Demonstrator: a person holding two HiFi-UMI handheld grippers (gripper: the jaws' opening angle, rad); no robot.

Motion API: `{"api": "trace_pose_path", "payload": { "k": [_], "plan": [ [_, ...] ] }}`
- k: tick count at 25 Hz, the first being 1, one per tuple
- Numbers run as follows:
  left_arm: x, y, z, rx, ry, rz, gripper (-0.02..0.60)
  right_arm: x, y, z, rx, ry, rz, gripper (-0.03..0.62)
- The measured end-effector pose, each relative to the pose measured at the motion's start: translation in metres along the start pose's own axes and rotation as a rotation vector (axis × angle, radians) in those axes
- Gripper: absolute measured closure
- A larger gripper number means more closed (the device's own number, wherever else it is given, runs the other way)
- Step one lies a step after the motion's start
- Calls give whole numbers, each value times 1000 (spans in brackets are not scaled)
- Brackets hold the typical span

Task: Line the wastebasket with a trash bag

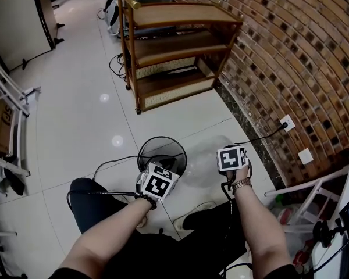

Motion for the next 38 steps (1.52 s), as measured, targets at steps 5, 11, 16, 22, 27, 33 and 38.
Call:
{"api": "trace_pose_path", "payload": {
  "k": [5, 11, 16, 22, 27, 33, 38],
  "plan": [
    [-7, 6, 3, 1, 44, -58, 551, -7, 33, 14, 5, -32, -19, 591],
    [-9, 1, -5, 9, 99, -86, 443, -9, 72, 52, -106, 12, -1, 591],
    [-11, 1, -12, 21, 155, -109, 421, -9, 102, 76, -165, 37, 1, 591],
    [-15, 2, -14, 22, 312, -159, 388, -7, 134, 102, -232, 41, 22, 591],
    [-21, -5, -28, 56, 481, -207, 360, 0, 161, 124, -287, 46, 49, 591],
    [-28, -16, -39, 68, 672, -250, 353, 13, 189, 149, -341, 44, 101, 591],
    [-20, -21, -39, 46, 801, -250, 353, 26, 203, 161, -370, 36, 146, 591]
  ]
}}
Point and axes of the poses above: the fingertips, and each gripper's own axes: y backward along the fingers, x to its left, z out of its top, the point moved 5 cm from there along y, backward along the fingers, and after that the axes turned 8 degrees about z, right-handed, at the moved point
